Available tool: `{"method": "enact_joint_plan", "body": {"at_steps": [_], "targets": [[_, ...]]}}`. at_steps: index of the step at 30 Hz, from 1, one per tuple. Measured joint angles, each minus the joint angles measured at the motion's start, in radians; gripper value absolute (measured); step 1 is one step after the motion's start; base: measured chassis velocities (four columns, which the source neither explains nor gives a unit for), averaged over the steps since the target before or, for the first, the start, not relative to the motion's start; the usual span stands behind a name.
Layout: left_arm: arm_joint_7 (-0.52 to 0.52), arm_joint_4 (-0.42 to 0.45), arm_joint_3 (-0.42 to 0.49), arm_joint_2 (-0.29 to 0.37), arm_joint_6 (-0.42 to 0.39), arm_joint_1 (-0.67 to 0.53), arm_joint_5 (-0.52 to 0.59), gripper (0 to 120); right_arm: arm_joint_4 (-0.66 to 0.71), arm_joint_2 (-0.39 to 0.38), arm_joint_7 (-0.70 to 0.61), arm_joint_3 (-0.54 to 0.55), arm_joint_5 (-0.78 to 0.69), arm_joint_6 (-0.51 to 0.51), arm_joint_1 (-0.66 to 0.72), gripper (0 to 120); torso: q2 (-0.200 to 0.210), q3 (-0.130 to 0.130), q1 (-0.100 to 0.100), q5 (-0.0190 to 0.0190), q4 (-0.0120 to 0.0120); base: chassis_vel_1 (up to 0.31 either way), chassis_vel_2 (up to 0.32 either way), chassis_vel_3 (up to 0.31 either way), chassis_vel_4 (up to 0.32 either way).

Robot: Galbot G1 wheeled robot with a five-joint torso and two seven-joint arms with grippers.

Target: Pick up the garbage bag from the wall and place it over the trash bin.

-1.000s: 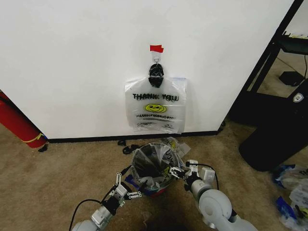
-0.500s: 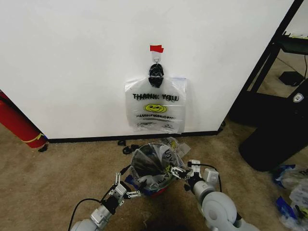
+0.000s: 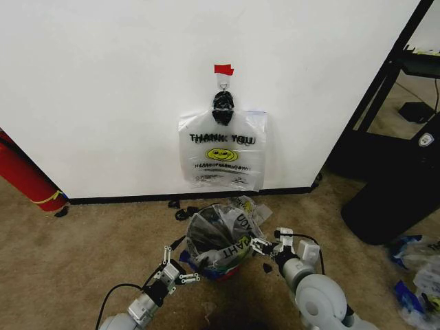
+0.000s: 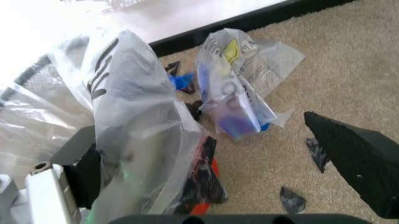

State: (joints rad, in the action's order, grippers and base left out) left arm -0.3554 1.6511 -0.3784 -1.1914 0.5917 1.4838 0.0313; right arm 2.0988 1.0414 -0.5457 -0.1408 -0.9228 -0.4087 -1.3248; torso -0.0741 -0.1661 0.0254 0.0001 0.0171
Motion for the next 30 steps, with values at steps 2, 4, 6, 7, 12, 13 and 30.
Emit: {"method": "enact_joint_plan", "body": {"at_steps": [2, 4, 6, 7, 12, 13, 30], "targets": [[0.000, 0.000, -0.003, -0.004, 0.001, 0.002, 0.000, 100, 0.014, -0.010, 0.000, 0.000, -0.010, -0.002, -0.001, 100, 0.000, 0.000, 0.000, 0.0000, -0.0001, 0.000, 0.000, 0.000, 0.000], [-0.001, 0.000, -0.003, -0.007, 0.002, 0.003, 0.000, 100, 0.031, -0.021, 0.000, 0.001, -0.012, -0.003, -0.012, 100, 0.000, 0.000, 0.000, 0.0000, 0.0000, 0.000, 0.000, 0.000, 0.000], [-0.001, 0.000, -0.003, -0.008, 0.002, 0.003, 0.000, 100, 0.035, -0.024, 0.000, 0.001, -0.012, -0.003, -0.015, 100, 0.000, 0.000, 0.000, 0.0000, 0.0001, 0.000, 0.000, 0.000, 0.000], [-0.001, 0.000, -0.003, -0.008, 0.002, 0.003, 0.000, 100, 0.038, -0.027, 0.000, 0.002, -0.011, -0.004, -0.018, 100, 0.000, 0.000, 0.000, 0.0001, 0.0001, 0.000, 0.000, 0.000, 0.000], [-0.002, -0.002, -0.003, -0.010, 0.003, 0.003, -0.002, 100, 0.045, -0.036, 0.000, -0.001, -0.007, -0.002, -0.025, 100, 0.000, 0.000, 0.000, 0.0001, 0.0000, 0.000, 0.000, 0.000, 0.000], [-0.002, -0.002, -0.003, -0.010, 0.003, 0.003, -0.002, 100, 0.045, -0.036, 0.000, -0.001, -0.007, -0.002, -0.025, 100, 0.000, 0.000, 0.000, 0.0001, 0.0000, 0.000, 0.000, 0.000, 0.000], [-0.005, 0.017, -0.013, -0.022, 0.015, 0.025, 0.000, 100, 0.056, -0.035, 0.033, -0.047, -0.008, 0.072, -0.004, 100, 0.000, 0.000, 0.000, -0.0004, 0.0001, 0.000, 0.000, 0.000, 0.000]]}}
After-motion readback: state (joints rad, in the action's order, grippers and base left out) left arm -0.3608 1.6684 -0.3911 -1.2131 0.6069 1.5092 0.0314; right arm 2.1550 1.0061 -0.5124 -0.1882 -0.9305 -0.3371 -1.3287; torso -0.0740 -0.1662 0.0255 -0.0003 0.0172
